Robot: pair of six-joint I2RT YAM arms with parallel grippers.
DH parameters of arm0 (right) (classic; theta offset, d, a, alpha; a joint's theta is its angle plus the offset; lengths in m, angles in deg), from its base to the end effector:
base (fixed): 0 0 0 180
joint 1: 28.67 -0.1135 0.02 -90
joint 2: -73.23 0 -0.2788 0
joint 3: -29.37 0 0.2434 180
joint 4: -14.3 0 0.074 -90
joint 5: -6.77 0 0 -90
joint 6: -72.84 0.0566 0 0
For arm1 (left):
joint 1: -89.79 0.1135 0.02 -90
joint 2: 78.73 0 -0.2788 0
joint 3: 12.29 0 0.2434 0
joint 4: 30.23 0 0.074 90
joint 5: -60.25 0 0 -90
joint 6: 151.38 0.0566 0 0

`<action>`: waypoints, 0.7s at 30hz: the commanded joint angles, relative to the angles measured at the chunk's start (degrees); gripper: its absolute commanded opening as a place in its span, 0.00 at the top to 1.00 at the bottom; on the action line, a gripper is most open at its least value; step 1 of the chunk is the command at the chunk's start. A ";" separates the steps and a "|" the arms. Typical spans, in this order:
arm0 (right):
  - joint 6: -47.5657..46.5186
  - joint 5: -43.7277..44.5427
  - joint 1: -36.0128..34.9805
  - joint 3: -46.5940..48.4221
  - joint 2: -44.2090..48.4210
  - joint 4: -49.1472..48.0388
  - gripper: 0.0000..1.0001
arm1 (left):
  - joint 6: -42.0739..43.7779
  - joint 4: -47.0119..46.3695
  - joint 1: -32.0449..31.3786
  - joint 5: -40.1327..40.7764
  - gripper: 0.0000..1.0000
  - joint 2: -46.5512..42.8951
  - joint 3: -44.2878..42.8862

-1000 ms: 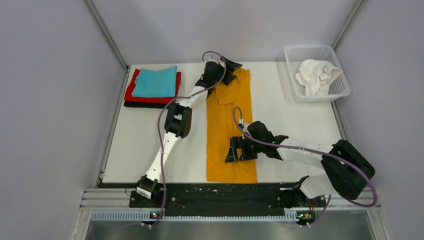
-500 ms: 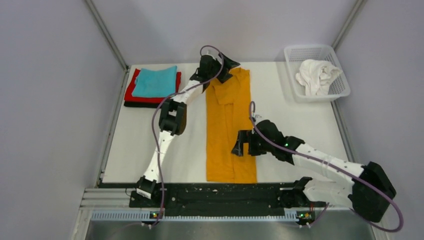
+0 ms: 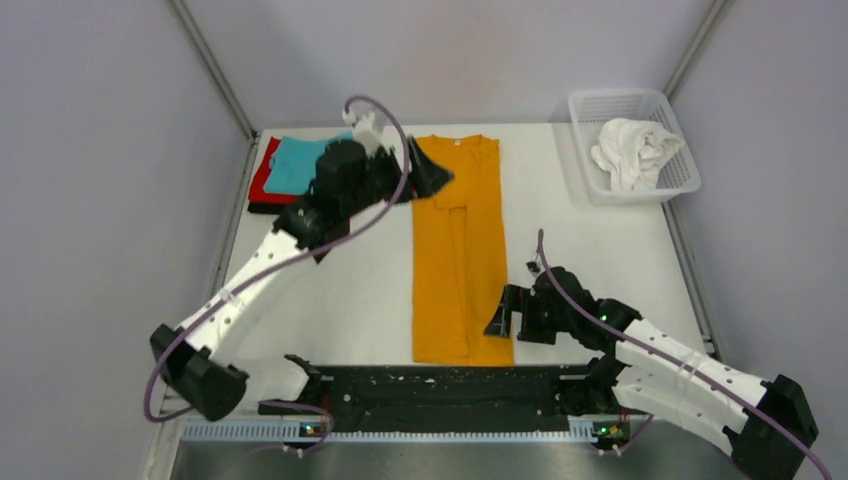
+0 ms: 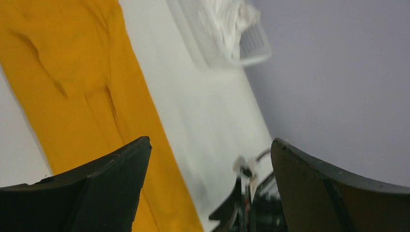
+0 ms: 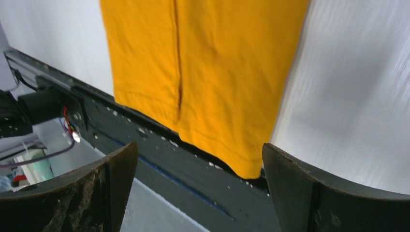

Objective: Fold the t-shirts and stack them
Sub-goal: Grab the bottom of the folded rectangular tshirt with both arms

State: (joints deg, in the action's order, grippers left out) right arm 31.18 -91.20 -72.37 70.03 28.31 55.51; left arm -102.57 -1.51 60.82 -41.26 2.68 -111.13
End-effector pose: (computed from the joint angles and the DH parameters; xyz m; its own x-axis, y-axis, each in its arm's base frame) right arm 0.1077 0.1138 0.1996 -0.9063 0.1573 -0.3923 -0.1165 0.7992 0.5896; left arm 0.2898 -0.1734 0.4367 -0.5542 -0.4308 -0.7122 0.3732 0.6363 -0.6752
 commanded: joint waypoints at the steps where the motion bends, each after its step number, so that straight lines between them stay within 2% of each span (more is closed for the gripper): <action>1: 5.31 -9.27 -0.39 -3.02 2.08 4.53 0.04 | 1.19 9.85 -7.93 9.22 0.02 -9.04 27.18; 5: 8.41 -9.71 -0.67 -6.38 4.26 6.22 0.10 | -10.54 9.53 -13.88 6.10 0.02 -20.93 44.94; 10: 10.26 -9.55 -0.68 -9.95 2.92 4.19 0.18 | -19.81 6.98 -21.94 7.11 0.07 -29.10 54.43; 15: 10.22 -8.75 -0.78 -10.21 -0.66 1.28 0.27 | -23.51 4.24 -23.57 6.38 0.19 -29.49 60.21; 18: 10.48 -7.50 -0.81 -10.60 -1.96 -0.12 0.33 | -24.63 -0.85 -23.81 4.09 0.27 -27.25 62.64; 21: 10.94 -7.45 -0.78 -11.08 -3.40 -2.60 0.41 | -24.86 -1.86 -24.43 3.64 0.38 -23.54 62.55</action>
State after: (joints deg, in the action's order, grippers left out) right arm 41.10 -99.98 -72.81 59.58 26.27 58.09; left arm -125.09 2.25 37.21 -36.39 -24.34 -49.28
